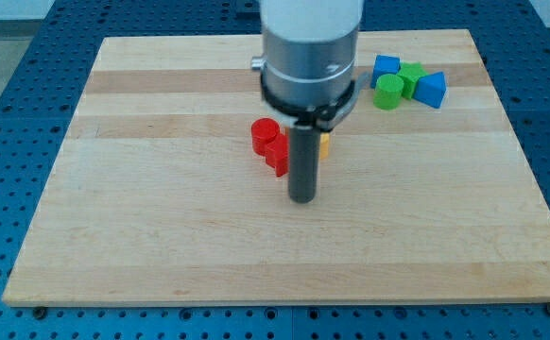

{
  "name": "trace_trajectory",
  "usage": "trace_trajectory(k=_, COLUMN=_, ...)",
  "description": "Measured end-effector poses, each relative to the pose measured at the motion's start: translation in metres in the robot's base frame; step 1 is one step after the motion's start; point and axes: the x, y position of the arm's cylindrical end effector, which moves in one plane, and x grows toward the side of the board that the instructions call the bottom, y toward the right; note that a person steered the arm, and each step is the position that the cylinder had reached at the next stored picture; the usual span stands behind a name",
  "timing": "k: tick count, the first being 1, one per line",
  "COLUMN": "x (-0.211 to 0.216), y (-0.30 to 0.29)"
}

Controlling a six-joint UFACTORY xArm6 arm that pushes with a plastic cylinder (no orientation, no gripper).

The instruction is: Push the group of blocks a bit up

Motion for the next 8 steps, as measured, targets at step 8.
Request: trace_trajectory(k=8, x=-0.037, y=-0.025)
